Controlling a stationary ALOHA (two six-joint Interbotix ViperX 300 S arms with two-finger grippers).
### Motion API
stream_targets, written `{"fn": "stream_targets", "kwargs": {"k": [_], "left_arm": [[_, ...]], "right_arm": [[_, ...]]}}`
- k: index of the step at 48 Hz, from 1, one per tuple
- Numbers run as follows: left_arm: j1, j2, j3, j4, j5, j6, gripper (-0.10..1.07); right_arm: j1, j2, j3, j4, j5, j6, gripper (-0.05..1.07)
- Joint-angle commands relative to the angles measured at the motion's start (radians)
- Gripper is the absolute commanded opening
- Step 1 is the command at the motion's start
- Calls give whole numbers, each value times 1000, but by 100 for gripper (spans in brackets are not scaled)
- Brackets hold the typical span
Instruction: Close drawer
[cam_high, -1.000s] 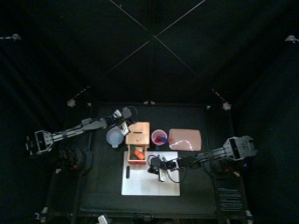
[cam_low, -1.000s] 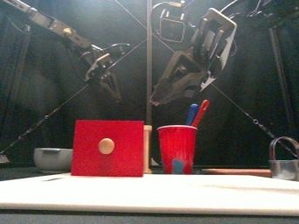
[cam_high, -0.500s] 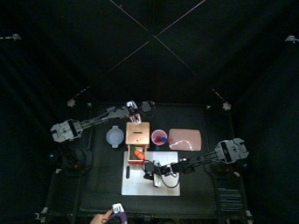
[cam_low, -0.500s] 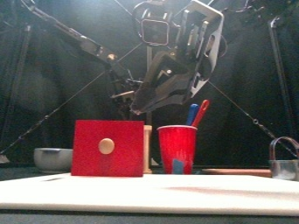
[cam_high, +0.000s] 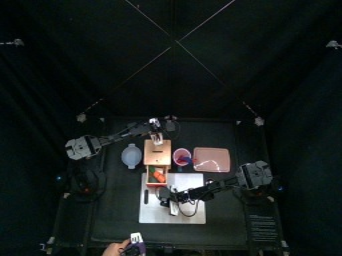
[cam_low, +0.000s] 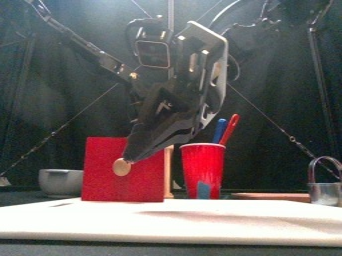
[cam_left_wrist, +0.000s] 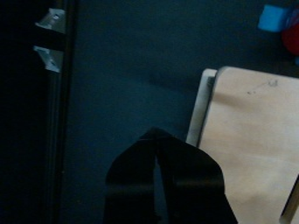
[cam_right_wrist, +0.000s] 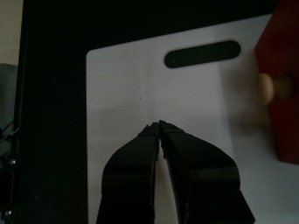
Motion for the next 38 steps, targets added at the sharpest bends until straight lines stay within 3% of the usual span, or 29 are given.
{"fn": "stream_targets", "kwargs": {"k": [1, 7, 13, 18, 38], "left_arm": [[3, -12, -5, -11, -14, 9, 36], [5, -12, 5, -20, -35, 15, 36], [6, -12, 14, -17, -55, 17, 36], [8, -12, 23, -15, -71, 18, 36], [9, -12, 51, -9, -100, 18, 36]], "right_arm": [[-17, -6, -72, 2, 60, 0, 50], [-32, 18, -149, -6, 209, -2, 46], [-34, 46, -213, -40, 333, -2, 34], [-32, 61, -245, -51, 347, -2, 28], [-43, 86, -284, -143, 374, 0, 27]]}}
